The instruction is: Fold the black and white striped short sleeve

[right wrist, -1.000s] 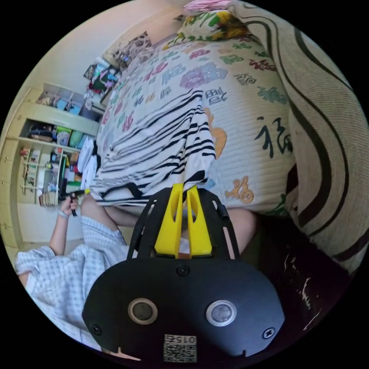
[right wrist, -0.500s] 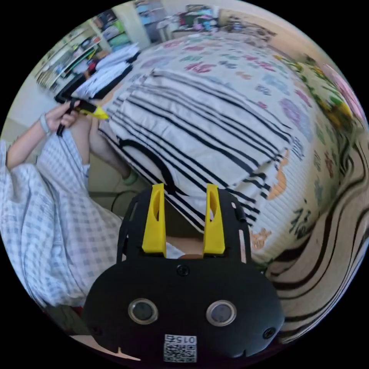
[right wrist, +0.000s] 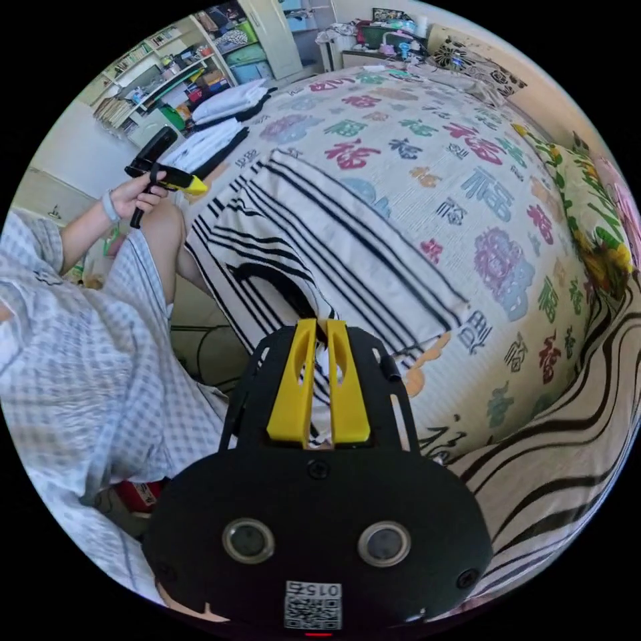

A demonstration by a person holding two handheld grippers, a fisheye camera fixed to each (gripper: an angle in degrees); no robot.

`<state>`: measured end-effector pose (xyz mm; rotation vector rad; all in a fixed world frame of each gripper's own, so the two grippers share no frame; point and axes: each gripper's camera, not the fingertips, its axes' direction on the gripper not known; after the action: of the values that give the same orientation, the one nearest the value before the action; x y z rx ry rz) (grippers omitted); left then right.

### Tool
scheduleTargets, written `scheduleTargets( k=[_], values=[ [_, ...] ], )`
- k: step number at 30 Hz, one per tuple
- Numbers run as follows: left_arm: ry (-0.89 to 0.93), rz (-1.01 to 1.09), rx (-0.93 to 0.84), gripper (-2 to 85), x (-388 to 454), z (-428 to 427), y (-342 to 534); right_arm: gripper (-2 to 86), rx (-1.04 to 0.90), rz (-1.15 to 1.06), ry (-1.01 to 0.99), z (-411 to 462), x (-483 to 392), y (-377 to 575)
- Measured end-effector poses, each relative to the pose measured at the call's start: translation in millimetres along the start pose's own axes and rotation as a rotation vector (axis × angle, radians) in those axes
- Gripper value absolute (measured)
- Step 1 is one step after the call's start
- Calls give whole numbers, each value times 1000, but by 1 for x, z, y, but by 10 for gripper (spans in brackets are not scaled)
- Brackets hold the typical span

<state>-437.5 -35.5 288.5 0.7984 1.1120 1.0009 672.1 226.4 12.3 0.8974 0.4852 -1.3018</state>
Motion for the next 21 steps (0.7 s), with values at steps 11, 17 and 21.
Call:
scheduleTargets(
  k=[11, 17, 21],
  values=[
    [197, -646, 274, 119, -90, 74, 79, 30, -164, 14, -275, 43, 42, -40],
    [317, -915, 494, 127, -94, 101, 112, 32, -227, 73, -305, 50, 57, -43],
    [353, -1019, 532, 65, -109, 112, 115, 31, -219, 123, -365, 57, 87, -41]
  ],
)
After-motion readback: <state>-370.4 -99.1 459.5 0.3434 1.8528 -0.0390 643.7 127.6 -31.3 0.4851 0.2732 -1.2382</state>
